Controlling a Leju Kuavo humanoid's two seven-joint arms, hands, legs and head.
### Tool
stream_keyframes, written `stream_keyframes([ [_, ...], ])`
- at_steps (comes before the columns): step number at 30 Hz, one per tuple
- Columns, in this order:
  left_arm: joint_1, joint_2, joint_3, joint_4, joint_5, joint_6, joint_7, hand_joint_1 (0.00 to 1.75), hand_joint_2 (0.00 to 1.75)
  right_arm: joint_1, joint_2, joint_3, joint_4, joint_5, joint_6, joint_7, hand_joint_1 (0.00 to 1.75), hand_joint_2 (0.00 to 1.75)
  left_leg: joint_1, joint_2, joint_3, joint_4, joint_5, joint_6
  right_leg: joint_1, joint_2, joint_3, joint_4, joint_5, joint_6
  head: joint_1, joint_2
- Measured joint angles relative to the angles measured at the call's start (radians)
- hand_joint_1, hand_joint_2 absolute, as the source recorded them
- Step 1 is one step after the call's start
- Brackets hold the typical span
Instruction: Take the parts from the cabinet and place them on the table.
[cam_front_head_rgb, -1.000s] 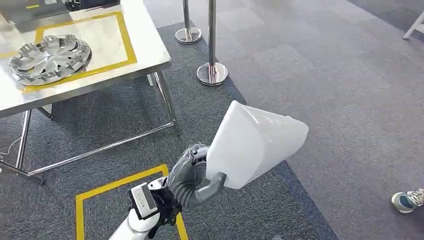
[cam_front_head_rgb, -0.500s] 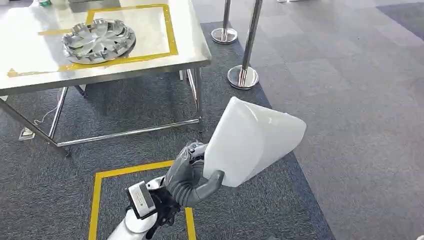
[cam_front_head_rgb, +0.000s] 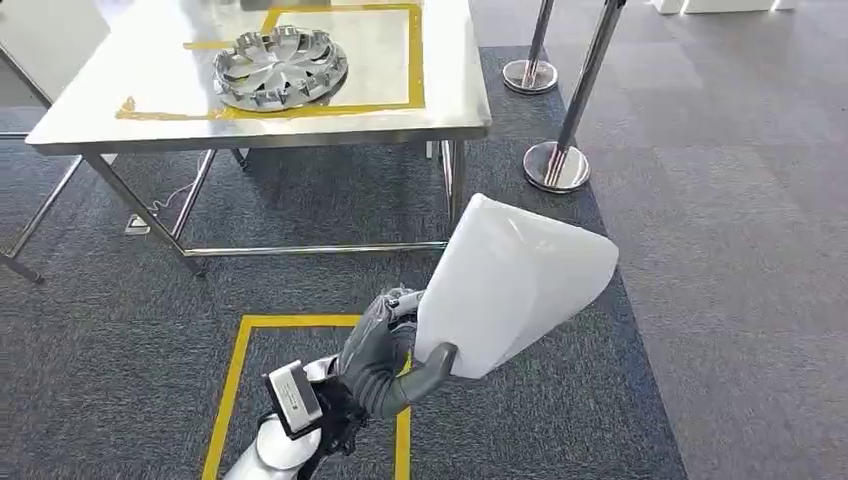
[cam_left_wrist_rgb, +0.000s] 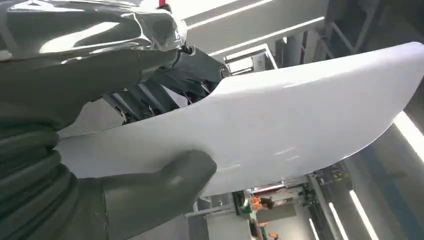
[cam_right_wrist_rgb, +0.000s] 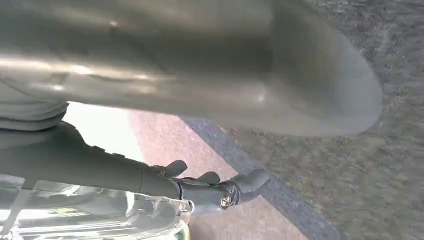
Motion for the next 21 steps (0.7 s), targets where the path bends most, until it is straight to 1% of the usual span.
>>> stream_keyframes([
  [1,0.000,0.000,-0.001,0.000,0.000,0.000,0.000,1.75,1.75,0.003,0.001,0.000,0.000,0.000,0.000,0.000,0.00,0.00,0.002,0.018,-0.037,0.073,-0.033,-0.002,0.003,-0.014,0.001,0.000,-0.002,-0.003,0.000,0.000],
  [2,0.002,0.000,-0.001,0.000,0.000,0.000,0.000,1.75,1.75,0.006,0.001,0.000,0.000,0.000,0.000,0.000,0.00,0.00,0.002,0.027,-0.087,0.165,-0.069,-0.003,0.004,-0.032,0.001,0.000,-0.004,-0.005,0.000,0.000],
  [3,0.005,0.001,0.000,0.000,0.000,0.000,0.001,1.75,1.75,0.008,0.000,-0.001,0.000,0.000,0.000,0.000,0.00,0.00,0.002,0.029,-0.124,0.231,-0.085,-0.004,0.005,-0.049,0.001,0.000,-0.005,-0.007,0.000,0.000],
  [4,0.007,0.001,0.000,0.000,0.000,0.000,0.002,1.75,1.75,0.007,0.000,-0.001,0.000,0.000,0.000,0.000,0.00,0.00,0.002,0.029,-0.136,0.246,-0.078,-0.003,0.006,-0.063,0.002,0.000,-0.007,-0.007,0.000,0.000],
  [5,0.008,0.002,0.000,0.000,0.000,0.000,0.003,1.75,1.75,0.006,0.000,-0.001,0.000,0.000,0.000,0.000,0.00,0.00,0.002,0.030,-0.122,0.214,-0.051,-0.001,0.007,-0.076,0.004,0.000,-0.009,-0.006,0.000,0.000],
  [6,0.007,0.003,0.000,0.000,0.000,0.000,0.003,1.75,1.75,0.004,0.000,-0.001,0.000,0.000,0.000,0.000,0.00,0.00,0.001,0.034,-0.082,0.137,-0.008,0.003,0.008,-0.088,0.009,0.000,-0.012,-0.005,0.000,0.000],
  [7,0.007,0.002,0.000,-0.001,0.000,0.000,0.003,1.75,1.75,0.003,0.001,-0.001,0.000,0.000,0.000,0.000,0.00,0.00,-0.003,0.055,-0.024,0.030,0.038,0.010,0.010,-0.100,0.015,0.000,-0.016,-0.004,0.000,0.000],
  [8,0.007,0.000,0.000,-0.002,0.000,0.000,0.003,1.75,1.75,0.003,0.002,-0.001,0.000,0.000,0.000,0.000,0.00,0.00,-0.010,0.100,0.023,-0.051,0.061,0.021,0.011,-0.109,0.021,0.000,-0.019,-0.002,0.000,0.000],
  [9,0.006,-0.001,0.000,-0.002,0.000,0.000,0.003,1.75,1.75,0.003,0.004,-0.001,0.000,0.000,0.000,0.000,0.00,0.00,-0.022,0.125,0.032,-0.069,0.043,0.026,0.019,-0.118,0.023,0.000,-0.025,0.006,0.002,0.000],
  [10,0.006,-0.003,0.000,-0.003,0.001,0.000,0.003,1.75,1.75,0.003,0.003,-0.001,0.000,0.000,0.000,0.000,0.00,0.00,-0.021,0.109,0.037,-0.070,0.047,0.029,0.017,-0.124,0.024,0.000,-0.027,0.011,0.002,0.000],
  [11,0.007,-0.002,0.000,-0.003,0.001,0.000,0.003,1.75,1.75,0.002,0.004,-0.001,0.000,0.000,0.000,0.000,0.00,0.00,-0.022,0.099,0.034,-0.069,0.047,0.029,0.017,-0.136,0.028,-0.001,-0.028,0.013,0.001,0.000],
  [12,0.008,-0.001,0.002,-0.003,0.001,0.000,0.005,1.75,1.75,0.001,0.006,-0.001,0.000,0.000,0.000,0.000,0.00,0.00,-0.024,0.087,0.032,-0.070,0.046,0.033,0.016,-0.147,0.035,-0.008,-0.027,0.017,0.002,0.000],
  [13,0.008,-0.002,0.004,-0.004,0.001,0.000,0.005,1.75,1.75,-0.002,0.008,-0.001,0.000,0.000,0.000,0.000,0.00,0.00,-0.019,0.072,0.040,-0.082,0.052,0.041,0.018,-0.160,0.044,-0.013,-0.030,0.025,0.000,0.000],
  [14,0.009,-0.005,0.005,-0.005,0.001,0.000,0.004,1.75,1.75,-0.002,0.007,-0.001,0.000,0.000,0.000,0.000,0.00,0.00,-0.010,0.062,0.049,-0.090,0.058,0.044,0.014,-0.116,0.041,0.000,-0.041,0.030,0.004,0.000],
  [15,0.006,-0.007,0.006,-0.005,0.001,0.000,0.005,1.75,1.75,-0.003,0.008,0.000,0.000,0.000,0.000,-0.001,0.00,0.00,-0.006,0.051,0.050,-0.091,0.060,0.048,0.011,-0.061,0.023,0.039,-0.064,0.034,0.004,0.000],
  [16,0.006,-0.010,0.007,-0.005,0.001,0.000,0.005,1.75,1.75,0.000,0.008,0.000,0.000,0.000,0.000,-0.001,0.00,0.00,-0.004,0.040,0.050,-0.091,0.059,0.050,0.010,-0.038,-0.011,0.109,-0.100,0.036,0.010,0.000],
  [17,0.008,-0.011,0.008,-0.005,0.001,0.000,0.005,1.75,1.75,0.004,0.006,0.000,0.000,0.000,0.000,-0.001,0.00,0.00,-0.004,0.024,0.050,-0.091,0.058,0.051,0.011,-0.029,-0.059,0.202,-0.140,0.039,0.011,0.000],
  [18,0.010,-0.010,0.008,-0.004,0.001,0.000,0.007,1.75,1.75,0.006,0.005,0.000,0.000,0.000,0.000,0.000,0.00,0.00,-0.004,0.008,0.050,-0.091,0.058,0.052,0.010,-0.026,-0.098,0.274,-0.160,0.041,0.012,0.000],
  [19,0.013,-0.010,0.009,-0.004,0.001,0.000,0.011,1.75,1.75,0.008,0.005,0.000,0.000,0.000,0.000,0.002,0.00,0.00,-0.004,-0.007,0.050,-0.090,0.058,0.051,0.010,-0.026,-0.122,0.307,-0.156,0.042,0.011,0.000],
  [20,0.014,-0.010,0.009,-0.004,0.001,0.000,0.013,1.75,1.75,0.008,0.005,0.000,0.000,0.000,0.000,0.002,0.00,0.00,-0.003,-0.018,0.051,-0.090,0.058,0.051,0.010,-0.026,-0.124,0.295,-0.138,0.042,0.011,0.000],
  [21,0.014,-0.010,0.009,-0.004,0.001,0.000,0.013,1.75,1.75,0.008,0.005,0.000,0.000,0.000,0.000,0.002,0.00,0.00,-0.003,-0.018,0.051,-0.090,0.058,0.051,0.010,-0.026,-0.124,0.295,-0.138,0.042,0.011,0.000],
])
